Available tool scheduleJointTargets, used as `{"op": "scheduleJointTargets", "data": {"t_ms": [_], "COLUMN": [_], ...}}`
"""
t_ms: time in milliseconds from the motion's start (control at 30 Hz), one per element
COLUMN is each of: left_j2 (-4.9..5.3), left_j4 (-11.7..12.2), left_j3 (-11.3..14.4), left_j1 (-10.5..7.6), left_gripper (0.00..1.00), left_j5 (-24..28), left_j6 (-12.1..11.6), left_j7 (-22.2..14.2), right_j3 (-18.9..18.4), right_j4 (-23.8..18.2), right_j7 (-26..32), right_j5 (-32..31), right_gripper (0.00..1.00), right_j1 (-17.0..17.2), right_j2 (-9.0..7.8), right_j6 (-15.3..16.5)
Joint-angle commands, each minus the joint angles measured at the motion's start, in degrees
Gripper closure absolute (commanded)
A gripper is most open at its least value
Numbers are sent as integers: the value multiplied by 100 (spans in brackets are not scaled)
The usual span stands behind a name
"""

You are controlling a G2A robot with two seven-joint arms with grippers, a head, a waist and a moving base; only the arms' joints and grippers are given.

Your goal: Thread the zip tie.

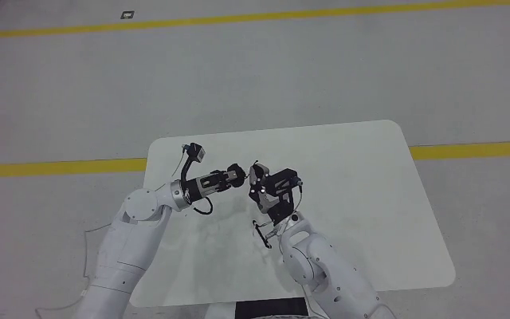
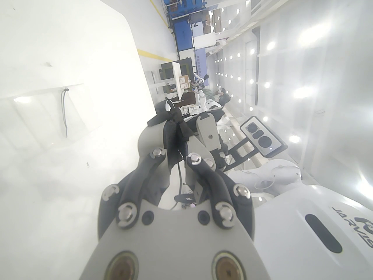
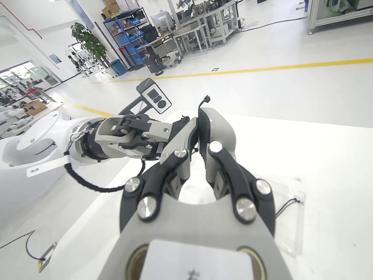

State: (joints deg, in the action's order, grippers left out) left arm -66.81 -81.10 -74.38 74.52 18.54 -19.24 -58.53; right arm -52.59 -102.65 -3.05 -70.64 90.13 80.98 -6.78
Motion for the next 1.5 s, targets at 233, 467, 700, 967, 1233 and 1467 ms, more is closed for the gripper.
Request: {"op": "scheduleJointTargets", "data": {"t_ms": [233, 467, 700, 967, 1233, 1467], "left_j2": [0, 0, 0, 0, 0, 0], "left_j4": [0, 0, 0, 0, 0, 0], "left_j3": [0, 0, 0, 0, 0, 0], "left_j1": [0, 0, 0, 0, 0, 0], "left_gripper": [100, 100, 100, 100, 100, 100], "left_j5": [0, 0, 0, 0, 0, 0], "left_j6": [0, 0, 0, 0, 0, 0], "left_j7": [0, 0, 0, 0, 0, 0], "right_j3": [34, 73, 66, -72, -544, -682], "right_j4": [88, 173, 170, -3, -136, -140], "right_j7": [36, 55, 39, -31, 91, 297], "right_j5": [150, 202, 193, 157, 531, 704], "right_gripper": [100, 100, 100, 0, 0, 0], "right_j1": [-35, -82, -80, 72, 427, 466], "right_j2": [22, 44, 50, 18, -114, -155], "right_j6": [80, 68, 64, 87, 901, 1245]}}
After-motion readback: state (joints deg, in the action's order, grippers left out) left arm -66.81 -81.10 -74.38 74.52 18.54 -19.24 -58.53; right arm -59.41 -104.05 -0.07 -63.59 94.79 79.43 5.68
